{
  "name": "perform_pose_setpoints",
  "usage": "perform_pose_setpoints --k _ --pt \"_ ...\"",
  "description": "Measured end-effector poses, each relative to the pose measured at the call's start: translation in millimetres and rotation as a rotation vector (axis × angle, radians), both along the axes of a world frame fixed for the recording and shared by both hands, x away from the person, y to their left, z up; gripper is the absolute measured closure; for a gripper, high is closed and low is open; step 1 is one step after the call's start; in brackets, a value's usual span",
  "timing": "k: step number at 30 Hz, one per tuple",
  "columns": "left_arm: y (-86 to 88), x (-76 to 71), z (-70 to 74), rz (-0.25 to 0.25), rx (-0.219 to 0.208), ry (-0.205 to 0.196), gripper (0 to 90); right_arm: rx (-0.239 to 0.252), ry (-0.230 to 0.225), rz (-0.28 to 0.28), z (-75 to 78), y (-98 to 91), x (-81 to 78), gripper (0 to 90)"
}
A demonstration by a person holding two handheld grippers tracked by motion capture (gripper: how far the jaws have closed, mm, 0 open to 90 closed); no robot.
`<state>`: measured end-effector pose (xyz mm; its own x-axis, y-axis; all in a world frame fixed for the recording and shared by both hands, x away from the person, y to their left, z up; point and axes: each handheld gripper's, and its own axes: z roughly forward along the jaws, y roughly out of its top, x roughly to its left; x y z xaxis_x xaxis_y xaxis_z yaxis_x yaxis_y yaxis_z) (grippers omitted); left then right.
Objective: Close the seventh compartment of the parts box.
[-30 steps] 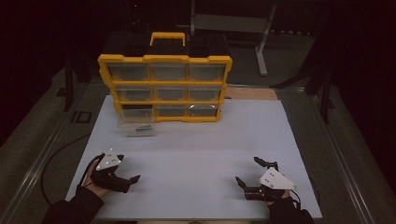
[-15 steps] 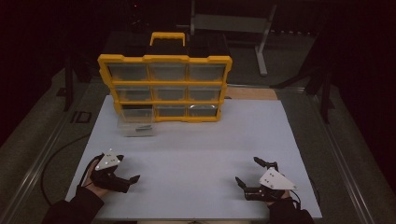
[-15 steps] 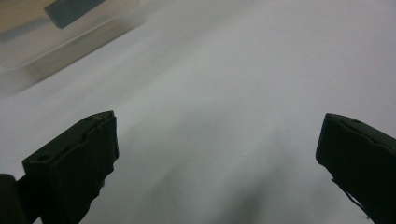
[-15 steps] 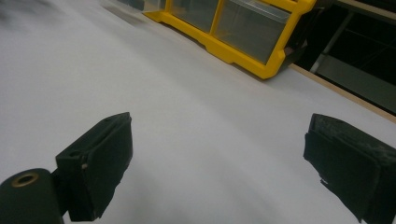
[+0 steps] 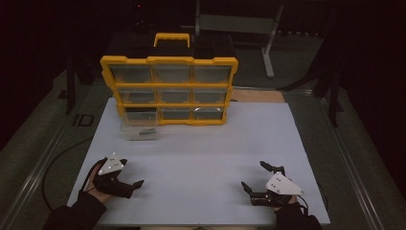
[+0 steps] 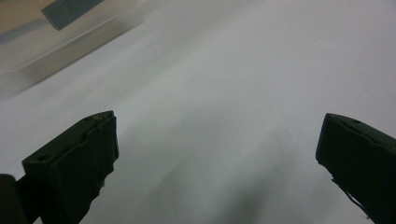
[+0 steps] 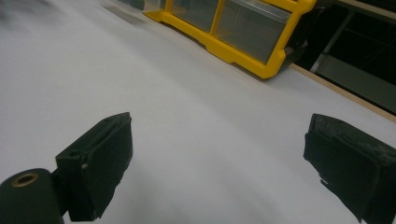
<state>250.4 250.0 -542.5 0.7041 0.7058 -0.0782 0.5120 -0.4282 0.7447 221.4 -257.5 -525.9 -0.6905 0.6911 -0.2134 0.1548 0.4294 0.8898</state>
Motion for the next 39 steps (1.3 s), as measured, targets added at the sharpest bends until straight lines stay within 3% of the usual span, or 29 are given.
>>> perform_pose_setpoints --k 9,21,39 --pt "-1.7 0.0 3.8 -0.009 -0.011 -0.004 0.0 -0.001 0.000 0.001 -0.1 0.5 0.1 8.0" --pt "-5.2 0.4 17.7 0.000 -0.020 -0.055 0.0 -0.002 -0.002 -0.002 0.3 1.5 0.3 8.0" --pt "-8.2 10.6 66.2 0.020 -0.020 -0.134 0.0 -0.001 -0.005 -0.001 1.5 2.0 0.3 8.0"
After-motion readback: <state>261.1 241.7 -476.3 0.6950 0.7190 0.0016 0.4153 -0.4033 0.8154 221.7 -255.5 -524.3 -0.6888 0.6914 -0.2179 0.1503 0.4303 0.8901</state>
